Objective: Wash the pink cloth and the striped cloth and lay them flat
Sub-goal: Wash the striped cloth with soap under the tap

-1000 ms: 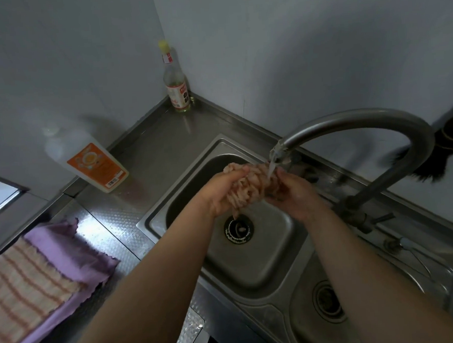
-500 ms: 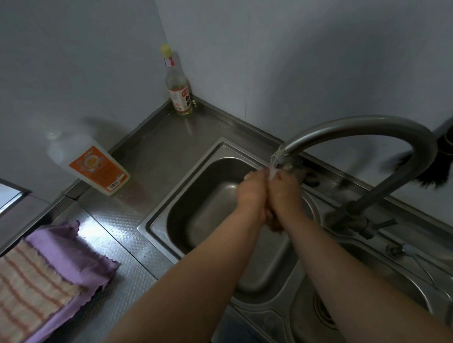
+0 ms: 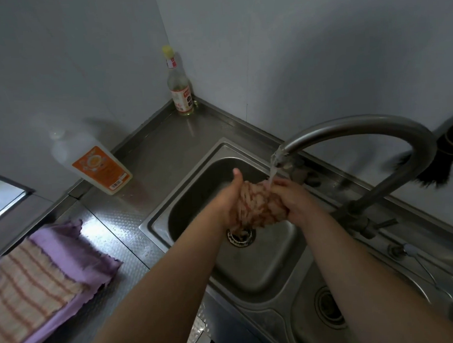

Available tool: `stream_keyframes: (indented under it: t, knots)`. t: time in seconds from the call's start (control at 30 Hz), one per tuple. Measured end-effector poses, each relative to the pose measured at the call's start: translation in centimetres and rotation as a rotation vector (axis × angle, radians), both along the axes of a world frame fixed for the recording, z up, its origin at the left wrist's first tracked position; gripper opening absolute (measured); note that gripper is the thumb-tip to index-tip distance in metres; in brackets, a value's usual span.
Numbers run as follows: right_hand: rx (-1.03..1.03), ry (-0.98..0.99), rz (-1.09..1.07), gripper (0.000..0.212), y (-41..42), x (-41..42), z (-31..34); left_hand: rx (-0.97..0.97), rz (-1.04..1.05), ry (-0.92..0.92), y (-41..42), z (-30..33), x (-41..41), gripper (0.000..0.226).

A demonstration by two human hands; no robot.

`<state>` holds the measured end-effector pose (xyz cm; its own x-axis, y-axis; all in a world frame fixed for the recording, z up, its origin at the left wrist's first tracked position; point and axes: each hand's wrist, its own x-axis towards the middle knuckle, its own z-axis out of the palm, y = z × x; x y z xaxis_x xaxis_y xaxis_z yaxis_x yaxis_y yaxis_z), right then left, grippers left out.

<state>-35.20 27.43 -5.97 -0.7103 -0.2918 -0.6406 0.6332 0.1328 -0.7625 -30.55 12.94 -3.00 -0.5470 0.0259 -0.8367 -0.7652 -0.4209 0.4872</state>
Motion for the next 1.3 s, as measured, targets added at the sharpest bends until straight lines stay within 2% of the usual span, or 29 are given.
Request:
stream_keyframes:
  t: [0.07, 0.1, 0.13, 0.2, 0.27, 0.33, 0.4, 0.47, 0.53, 0.6, 0.67, 0.7, 0.73, 0.8, 0.87, 0.9, 0.97, 1.03, 1.1, 1.13, 1.2, 1.27, 1.3]
  knots:
    - [-0.091, 0.038, -0.173, 0.015, -0.2, 0.1, 0.1, -0.191, 0.023, -0.05, -0.6, -1.5, 0.3, 0.07]
    - [-0.158, 0.056, -0.234, 0.021, -0.4, -0.1, -0.1, -0.311, 0.027, -0.073, -0.6, -2.4, 0.6, 0.073]
    - [-0.237, 0.085, -0.249, 0.026, -0.7, 0.0, 0.2, -0.331, 0.047, -0.117, -0.5, -3.6, 1.0, 0.08]
    - [-0.276, 0.188, -0.185, 0.021, -1.6, 0.9, 1.2, -0.128, 0.103, -0.151, 0.5, -4.9, 1.6, 0.09]
    - [-0.17, 0.283, -0.098, 0.008, -2.1, 2.3, 1.3, 0.062, 0.073, -0.124, 1.5, -3.6, 1.8, 0.086]
    - [-0.031, 0.277, -0.004, 0.021, -1.7, 3.8, -0.2, 0.203, 0.12, -0.039, 1.4, -3.5, 0.9, 0.078]
    - [0.017, 0.255, 0.063, 0.021, -0.9, 5.6, -1.5, 0.167, 0.139, 0.034, 1.0, -2.6, -0.2, 0.06]
    - [0.002, 0.183, -0.075, 0.014, 0.1, 6.9, -2.8, 0.041, 0.033, 0.112, 0.8, -2.1, -1.2, 0.029]
    - [0.104, 0.223, -0.127, 0.03, 1.1, 7.0, -3.7, -0.131, -0.123, 0.208, 1.1, -1.5, -1.4, 0.014]
    - [0.246, 0.355, -0.021, 0.065, 1.6, 6.4, -4.2, -0.276, -0.352, 0.279, 1.5, -0.9, -1.7, 0.014]
    - [0.332, 0.524, 0.088, 0.098, 1.2, 5.3, -4.3, -0.372, -0.541, 0.328, 1.9, -0.1, -1.7, 0.031]
    - [0.324, 0.561, 0.059, 0.1, 1.2, 4.6, -4.8, -0.367, -0.578, 0.357, 1.9, 0.4, -1.7, 0.036]
    - [0.245, 0.556, 0.01, 0.087, 0.8, 4.4, -4.5, -0.345, -0.579, 0.398, 1.9, 0.9, -1.6, 0.031]
    - [0.03, 0.502, -0.055, 0.045, -0.1, 4.1, -3.9, -0.313, -0.544, 0.482, 1.5, 2.1, -1.8, 0.01]
    - [0.035, 0.382, -0.064, 0.017, -0.4, 4.5, -3.7, -0.388, -0.514, 0.563, 0.8, 2.8, -2.0, 0.004]
    - [0.073, 0.297, -0.08, 0.01, -0.2, 4.6, -3.9, -0.458, -0.482, 0.579, 0.3, 2.7, -2.1, 0.004]
    - [0.068, 0.118, -0.15, 0.025, 0.3, 4.2, -3.9, -0.571, -0.384, 0.528, -0.6, 1.7, -1.9, 0.012]
    - [-0.148, 0.014, -0.258, 0.033, 0.1, 3.2, -2.6, -0.624, -0.288, 0.389, -0.7, 0.8, -1.3, 0.025]
    - [-0.39, 0.002, -0.329, 0.041, -0.5, 2.5, -0.2, -0.547, -0.134, 0.242, 0.0, -0.1, -0.6, 0.028]
    - [-0.467, 0.041, -0.334, 0.039, -1.2, 2.7, 0.9, -0.423, -0.025, 0.173, 0.4, -0.1, -0.5, 0.025]
    - [-0.387, 0.172, -0.187, 0.033, -2.8, 4.0, 2.4, -0.137, 0.127, 0.099, 1.8, 0.7, -0.5, 0.029]
    - [-0.184, 0.323, 0.022, 0.035, -3.8, 5.4, 2.7, -0.074, 0.132, 0.157, 3.0, 1.0, -0.7, 0.03]
    - [-0.125, 0.406, 0.061, 0.035, -3.7, 5.4, 2.2, -0.116, 0.143, 0.202, 3.6, 1.3, -0.6, 0.035]
